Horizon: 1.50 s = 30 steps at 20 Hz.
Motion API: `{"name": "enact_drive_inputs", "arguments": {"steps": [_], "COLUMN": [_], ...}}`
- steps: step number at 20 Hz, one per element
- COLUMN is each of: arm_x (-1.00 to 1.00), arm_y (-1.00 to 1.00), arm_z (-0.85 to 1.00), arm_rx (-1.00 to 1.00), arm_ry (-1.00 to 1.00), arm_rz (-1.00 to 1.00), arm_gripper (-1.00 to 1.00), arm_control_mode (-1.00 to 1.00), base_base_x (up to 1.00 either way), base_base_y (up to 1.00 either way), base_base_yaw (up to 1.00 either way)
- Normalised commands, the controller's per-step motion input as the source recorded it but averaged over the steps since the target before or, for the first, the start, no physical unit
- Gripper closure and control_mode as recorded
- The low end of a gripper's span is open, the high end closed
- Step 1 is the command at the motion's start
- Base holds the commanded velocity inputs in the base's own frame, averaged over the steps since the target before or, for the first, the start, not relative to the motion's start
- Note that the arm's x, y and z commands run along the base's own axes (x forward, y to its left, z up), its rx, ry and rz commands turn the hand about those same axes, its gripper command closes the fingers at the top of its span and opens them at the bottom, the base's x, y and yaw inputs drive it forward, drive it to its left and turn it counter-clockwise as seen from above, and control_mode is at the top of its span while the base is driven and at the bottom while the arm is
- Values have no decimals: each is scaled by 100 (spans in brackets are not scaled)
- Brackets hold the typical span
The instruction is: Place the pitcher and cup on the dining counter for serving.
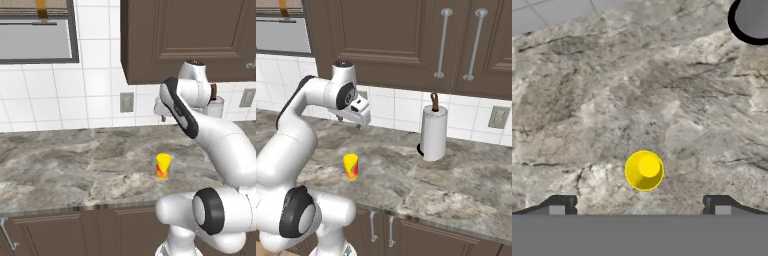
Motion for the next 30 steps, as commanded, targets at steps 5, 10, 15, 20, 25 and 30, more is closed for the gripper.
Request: {"name": "enact_drive_inputs", "arguments": {"steps": [5, 10, 15, 20, 25, 30], "arm_x": [1, 0, 0, 8, 1, 0], "arm_y": [-7, 3, 0, 0, 0, -5], "arm_z": [-65, -70, -67, -50, -45, -28], "arm_rx": [0, 0, 0, 0, 0, 0], "arm_ry": [22, 16, 6, 6, 5, 1], "arm_rz": [0, 0, 0, 0, 0, 0], "arm_gripper": [-100, -100, -100, -100, -100, -100], "arm_control_mode": [-100, -100, -100, -100, -100, -100], "base_base_x": [0, 0, 0, 0, 0, 0], "base_base_y": [0, 0, 0, 0, 0, 0], "base_base_yaw": [0, 0, 0, 0, 0, 0]}}
